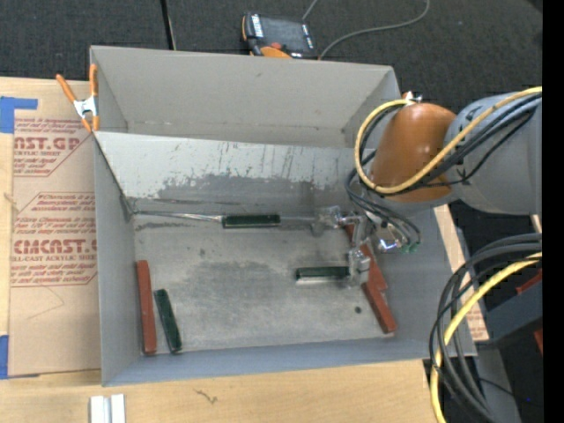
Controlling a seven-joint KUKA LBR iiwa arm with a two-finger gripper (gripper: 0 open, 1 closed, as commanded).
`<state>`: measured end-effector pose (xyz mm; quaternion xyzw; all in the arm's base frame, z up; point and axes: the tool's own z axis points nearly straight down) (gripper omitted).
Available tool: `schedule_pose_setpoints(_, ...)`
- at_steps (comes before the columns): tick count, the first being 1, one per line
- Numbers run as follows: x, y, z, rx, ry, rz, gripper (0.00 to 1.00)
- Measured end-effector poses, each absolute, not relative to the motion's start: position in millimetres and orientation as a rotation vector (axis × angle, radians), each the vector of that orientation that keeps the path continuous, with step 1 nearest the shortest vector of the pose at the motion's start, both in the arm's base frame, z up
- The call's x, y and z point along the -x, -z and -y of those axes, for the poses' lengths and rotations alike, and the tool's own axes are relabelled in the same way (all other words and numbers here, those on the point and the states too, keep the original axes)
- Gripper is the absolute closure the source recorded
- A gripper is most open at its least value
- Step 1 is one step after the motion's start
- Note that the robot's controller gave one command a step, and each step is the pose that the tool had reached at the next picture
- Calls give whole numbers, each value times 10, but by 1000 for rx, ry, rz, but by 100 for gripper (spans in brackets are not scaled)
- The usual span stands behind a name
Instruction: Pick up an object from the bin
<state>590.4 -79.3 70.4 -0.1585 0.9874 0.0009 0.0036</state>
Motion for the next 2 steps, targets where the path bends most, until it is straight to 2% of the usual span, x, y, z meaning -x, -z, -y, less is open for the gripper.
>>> schedule_pose_setpoints(1, -5886, -701, 815, 495, -1, -3099, 100)
schedule_pose_setpoints(2, -5583, -2407, 765, 466, 4, -3096, 100)
